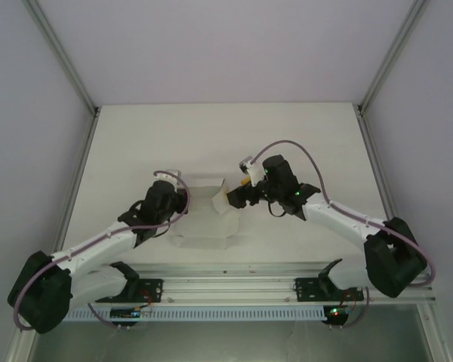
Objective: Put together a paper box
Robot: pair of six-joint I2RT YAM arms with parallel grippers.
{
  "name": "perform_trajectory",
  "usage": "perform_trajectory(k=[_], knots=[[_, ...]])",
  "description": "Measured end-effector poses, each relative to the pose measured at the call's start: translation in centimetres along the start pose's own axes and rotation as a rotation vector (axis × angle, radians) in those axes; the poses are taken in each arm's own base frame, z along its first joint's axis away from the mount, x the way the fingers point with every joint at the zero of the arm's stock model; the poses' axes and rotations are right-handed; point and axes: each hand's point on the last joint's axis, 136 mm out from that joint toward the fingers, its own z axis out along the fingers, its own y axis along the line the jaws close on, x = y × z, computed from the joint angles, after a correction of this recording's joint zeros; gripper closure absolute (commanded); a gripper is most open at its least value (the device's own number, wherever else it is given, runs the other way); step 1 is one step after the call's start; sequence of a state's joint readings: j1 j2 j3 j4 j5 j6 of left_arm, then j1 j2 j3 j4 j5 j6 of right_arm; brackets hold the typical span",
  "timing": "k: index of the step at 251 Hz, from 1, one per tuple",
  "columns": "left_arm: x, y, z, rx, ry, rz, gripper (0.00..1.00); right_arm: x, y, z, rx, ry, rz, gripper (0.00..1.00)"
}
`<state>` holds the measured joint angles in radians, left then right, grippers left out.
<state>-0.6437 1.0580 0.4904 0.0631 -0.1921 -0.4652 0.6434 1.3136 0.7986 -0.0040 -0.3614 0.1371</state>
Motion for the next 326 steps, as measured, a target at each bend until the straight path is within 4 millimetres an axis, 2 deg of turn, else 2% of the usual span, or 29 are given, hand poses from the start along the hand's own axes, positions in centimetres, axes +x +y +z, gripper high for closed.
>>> perform_trajectory(k=[35,67,110,158,169,182,194,210,233,256,277,295,326], knots=[[-1.3,-0.8,-0.3,0.014,-0.022,-0.002,1.0,-0.5,1.3,-2.1,-0.022,-0.014,-0.045,0.33],[-1.6,-1.0,-0.4,0.021,-0.029,-0.003,1.0,-0.4,2.5,-3.2,-0.068,-0.012,-0.083,0.34],[-1.5,-1.2,-0.4,0.032,-0.023,-0.003,1.0,0.4,3.2,-2.8,-0.107,0.029,-0.106,0.35],[-1.4,-1.5,-0.4,0.054,-0.014,-0.003,1.0,-0.4,3.4,-0.9,-0.09,0.053,-0.158,0.37],[-1.3,-1.5,-0.4,0.052,-0.013,-0.002,1.0,-0.5,3.2,-0.4,-0.061,0.058,-0.175,0.38],[-1.4,-1.3,-0.3,0.041,-0.014,-0.003,1.0,-0.6,2.8,0.2,-0.012,0.06,-0.203,0.45],[-1.3,-1.1,-0.3,0.031,-0.013,-0.003,1.0,-0.7,2.2,0.7,0.049,0.057,-0.225,0.47],[-1.2,-0.9,-0.2,0.022,-0.01,-0.003,1.0,-0.9,1.5,1.3,0.132,0.047,-0.259,0.59],[-0.9,-0.7,-0.1,0.012,0.002,-0.012,1.0,-1.6,0.3,2.0,0.266,0.017,-0.298,0.65],[-1.0,-0.8,0.0,0.008,0.004,-0.02,1.0,-2.3,-1.0,2.6,0.388,-0.018,-0.314,0.82],[-1.1,-0.8,0.1,0.005,0.007,-0.035,1.0,-3.3,-2.3,2.9,0.507,-0.07,-0.313,0.92],[-1.5,-1.0,0.2,-0.001,0.007,-0.058,1.0,-3.9,-3.0,3.0,0.595,-0.103,-0.309,0.96],[-2.7,-0.7,0.4,-0.052,-0.005,-0.124,1.0,-5.6,-3.4,2.9,0.749,-0.147,-0.291,0.95]])
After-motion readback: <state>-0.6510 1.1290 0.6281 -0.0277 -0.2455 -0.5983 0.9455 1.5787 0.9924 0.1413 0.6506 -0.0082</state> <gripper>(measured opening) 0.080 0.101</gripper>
